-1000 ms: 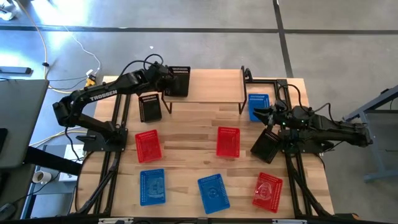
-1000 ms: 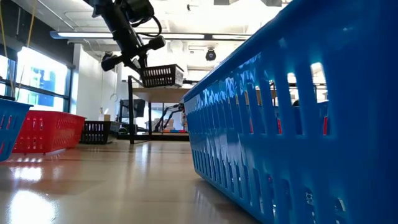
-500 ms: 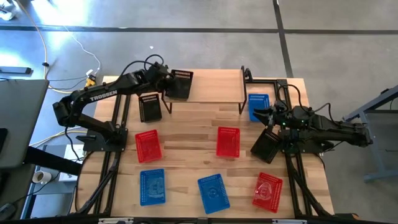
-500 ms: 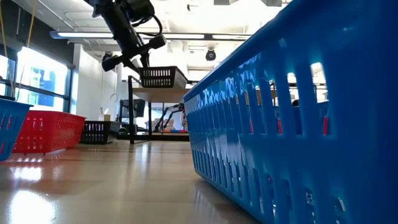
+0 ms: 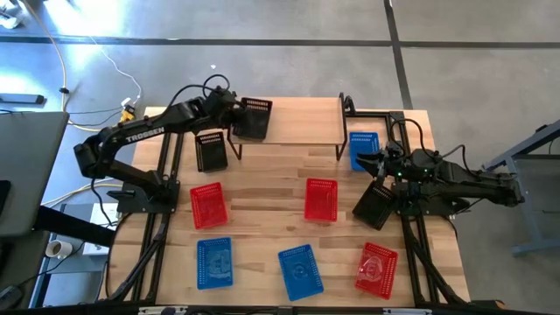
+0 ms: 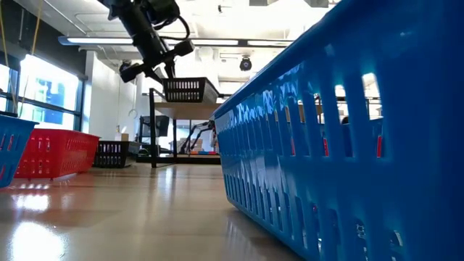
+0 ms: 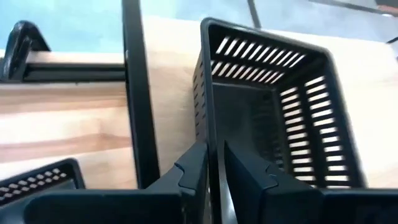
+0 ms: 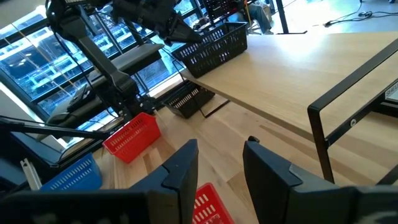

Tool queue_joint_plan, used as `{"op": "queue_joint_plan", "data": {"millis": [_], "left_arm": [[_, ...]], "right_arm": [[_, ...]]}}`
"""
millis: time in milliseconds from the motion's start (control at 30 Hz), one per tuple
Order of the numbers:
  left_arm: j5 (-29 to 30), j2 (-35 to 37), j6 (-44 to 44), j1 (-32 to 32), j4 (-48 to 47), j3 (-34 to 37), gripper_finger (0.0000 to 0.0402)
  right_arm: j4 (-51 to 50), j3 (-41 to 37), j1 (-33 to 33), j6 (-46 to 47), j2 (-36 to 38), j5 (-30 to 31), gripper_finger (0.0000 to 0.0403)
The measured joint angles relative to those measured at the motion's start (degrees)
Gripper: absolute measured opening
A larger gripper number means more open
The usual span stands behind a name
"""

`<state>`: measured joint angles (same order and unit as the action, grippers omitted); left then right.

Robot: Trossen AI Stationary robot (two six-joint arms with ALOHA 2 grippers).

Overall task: Stack baskets on shelf by color
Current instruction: Put the bottom left black bin on the shelf, then put the top right red bin on the shelf

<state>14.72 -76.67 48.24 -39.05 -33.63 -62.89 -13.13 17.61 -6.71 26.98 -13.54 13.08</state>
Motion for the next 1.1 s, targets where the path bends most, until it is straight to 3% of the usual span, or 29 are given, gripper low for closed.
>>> {"op": "queue_joint_plan", "data": {"millis": [700,1100], "left_arm": [[3.70,3.72,-10.14,-0.04,2.56,0.00,0.0046],[-3.04,3.85,-18.59,2.33,17.04,-0.01,0.0046]], "right_arm": [[0.64,0.00,0.01,0.02,0.02,-0.06,0.0114],[3.24,0.00,0.01,1.53,0.02,0.19,0.0114]]}}
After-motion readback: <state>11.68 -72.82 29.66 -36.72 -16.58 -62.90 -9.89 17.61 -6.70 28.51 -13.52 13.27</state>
